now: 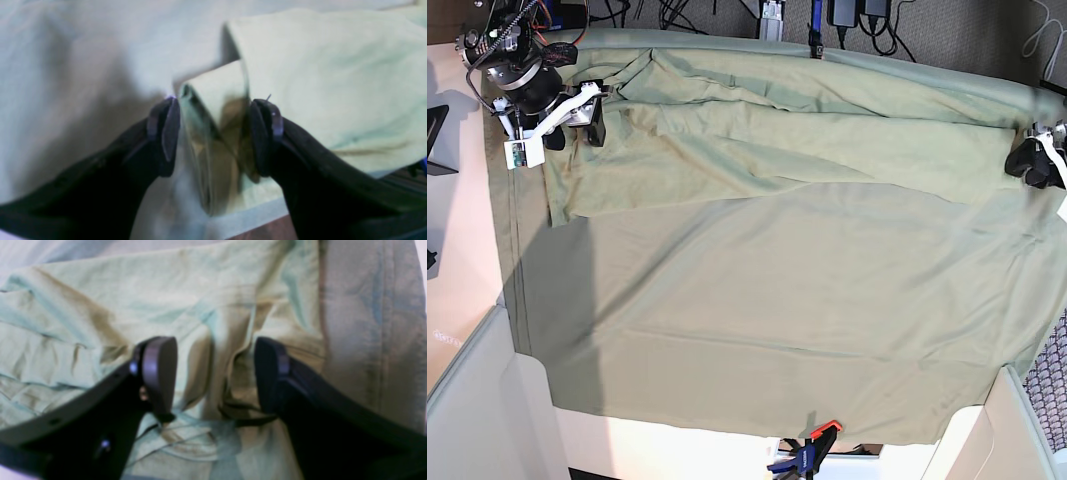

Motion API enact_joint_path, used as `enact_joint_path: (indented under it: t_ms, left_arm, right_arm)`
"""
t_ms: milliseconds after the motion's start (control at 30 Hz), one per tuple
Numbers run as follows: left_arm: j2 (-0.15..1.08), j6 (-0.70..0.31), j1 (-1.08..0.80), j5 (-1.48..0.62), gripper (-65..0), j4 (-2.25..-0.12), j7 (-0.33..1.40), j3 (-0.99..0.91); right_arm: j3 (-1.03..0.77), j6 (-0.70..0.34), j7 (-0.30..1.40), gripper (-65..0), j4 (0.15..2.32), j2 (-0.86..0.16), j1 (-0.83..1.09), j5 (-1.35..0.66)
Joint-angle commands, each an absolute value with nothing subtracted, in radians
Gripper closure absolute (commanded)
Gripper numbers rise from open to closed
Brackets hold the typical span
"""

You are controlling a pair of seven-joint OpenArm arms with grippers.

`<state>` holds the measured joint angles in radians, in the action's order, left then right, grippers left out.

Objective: Fold the T-shirt properly
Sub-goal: 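Fold the grasped fabric with both grippers toward the collar edge, then release the fold with the left gripper and raise it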

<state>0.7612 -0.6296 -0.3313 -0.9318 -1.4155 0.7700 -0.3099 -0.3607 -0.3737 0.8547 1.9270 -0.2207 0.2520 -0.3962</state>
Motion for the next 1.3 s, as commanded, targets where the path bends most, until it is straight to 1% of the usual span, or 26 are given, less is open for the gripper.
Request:
enact_joint_path:
  t_ms: [0, 267, 433, 600, 800, 833, 867, 933, 1000, 1067, 1100, 1267]
  left_arm:
    - [0.775, -0.632, -0.337, -0.946, -36.6, -1.427, 0.759, -0.321]
    - [0.731, -0.633, -0.353, -0.986, -36.6, -1.427, 0.760, -0.320]
    - [0.723, -0.658, -0.353, -1.036, -36.5, -1.427, 0.770, -0.320]
    - [0.694, -0.659, -0.353, -1.036, -36.5, -1.425, 0.788, -0.319]
    - [0.693, -0.659, -0.362, -1.036, -36.5, -1.424, 0.790, -0.271]
    - [0.693, -0.659, -0.365, -1.037, -35.6, -1.424, 0.789, -0.265]
    - [0.690, -0.659, -0.367, -1.038, -33.5, -1.424, 0.790, -0.260]
    - [0.682, -0.659, -0.369, -1.035, -26.6, -1.424, 0.789, -0.260]
    - [0.676, -0.660, -0.369, -1.034, -15.4, -1.424, 0.778, -0.260]
    - [0.675, -0.678, -0.369, -1.016, -1.5, -1.424, 0.750, -0.260]
    - [0.676, -0.698, -0.369, -0.999, 0.0, -1.424, 0.729, -0.260]
    - [0.677, -0.698, -0.367, -0.995, 0.0, -1.433, 0.661, -0.284]
  right_arm:
    - [-0.367, -0.371, 0.834, -36.4, 1.946, -0.229, 0.244, -0.408]
    - [-0.367, -0.371, 0.834, -36.4, 1.946, -0.229, 0.245, -0.412]
    - [-0.367, -0.371, 0.834, -36.4, 1.946, -0.230, 0.244, -0.412]
    - [-0.367, -0.371, 0.834, -36.4, 1.946, -0.229, 0.244, -0.412]
    - [-0.367, -0.371, 0.834, -36.4, 1.946, -0.229, 0.245, -0.412]
    - [-0.367, -0.371, 0.834, -36.4, 1.946, -0.229, 0.245, -0.412]
    - [-0.367, -0.371, 0.834, -36.4, 1.946, -0.229, 0.245, -0.412]
    - [-0.367, -0.371, 0.834, -36.4, 1.946, -0.230, 0.244, -0.412]
    - [-0.367, -0.371, 0.834, -36.4, 1.946, -0.229, 0.244, -0.412]
    - [-0.367, -0.371, 0.834, -36.4, 1.946, -0.230, 0.244, -0.412]
    - [-0.367, -0.371, 0.834, -36.4, 1.946, -0.230, 0.244, -0.412]
    - [-0.367, -0.371, 0.833, -36.4, 1.946, -0.230, 0.244, -0.412]
